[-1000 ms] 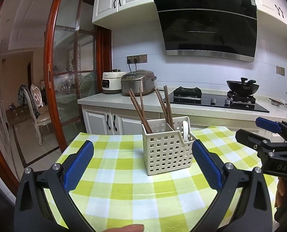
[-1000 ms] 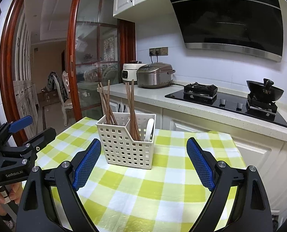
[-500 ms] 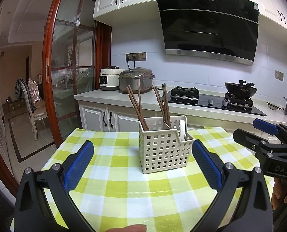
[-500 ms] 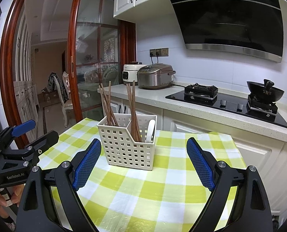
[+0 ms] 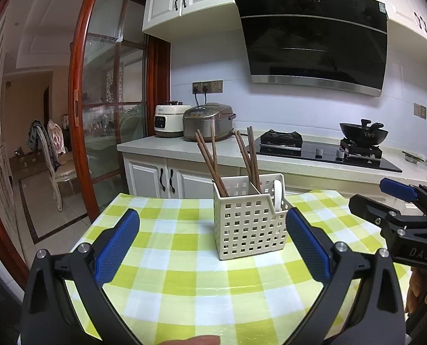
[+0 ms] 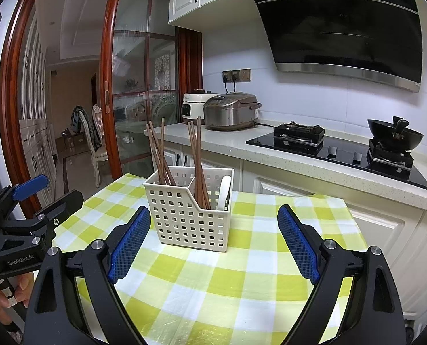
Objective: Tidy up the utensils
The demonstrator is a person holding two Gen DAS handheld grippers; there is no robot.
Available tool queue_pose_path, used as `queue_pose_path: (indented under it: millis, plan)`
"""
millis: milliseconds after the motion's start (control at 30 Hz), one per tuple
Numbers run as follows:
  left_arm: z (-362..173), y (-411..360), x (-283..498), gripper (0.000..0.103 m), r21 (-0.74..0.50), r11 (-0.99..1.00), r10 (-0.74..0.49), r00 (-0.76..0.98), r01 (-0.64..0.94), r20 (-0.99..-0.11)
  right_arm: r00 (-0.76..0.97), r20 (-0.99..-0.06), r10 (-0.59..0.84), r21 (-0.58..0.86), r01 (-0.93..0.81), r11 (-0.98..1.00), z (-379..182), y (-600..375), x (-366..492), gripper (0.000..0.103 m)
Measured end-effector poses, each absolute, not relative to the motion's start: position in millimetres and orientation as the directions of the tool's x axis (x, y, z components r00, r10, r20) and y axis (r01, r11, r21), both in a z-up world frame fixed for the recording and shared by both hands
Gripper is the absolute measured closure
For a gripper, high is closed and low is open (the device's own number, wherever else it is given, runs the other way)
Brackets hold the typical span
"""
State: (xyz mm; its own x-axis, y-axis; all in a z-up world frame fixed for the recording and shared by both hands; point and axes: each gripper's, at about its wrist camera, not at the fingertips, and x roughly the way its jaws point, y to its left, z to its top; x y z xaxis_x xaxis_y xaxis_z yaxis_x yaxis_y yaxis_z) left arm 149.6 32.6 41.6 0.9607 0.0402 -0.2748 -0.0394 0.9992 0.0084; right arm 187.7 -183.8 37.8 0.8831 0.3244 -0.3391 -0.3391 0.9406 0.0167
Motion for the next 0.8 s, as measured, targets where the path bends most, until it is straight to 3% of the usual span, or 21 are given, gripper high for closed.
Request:
queue_pose_path:
  millis: [800]
  plan:
    - [37.0, 34.0, 147.9, 0.005, -0.014, 1.0, 0.001, 0.959, -0.005, -0.282, 0.882, -0.342, 0.323, 0.018, -0.338, 0.941, 34.8, -183.2, 187.6, 0.019]
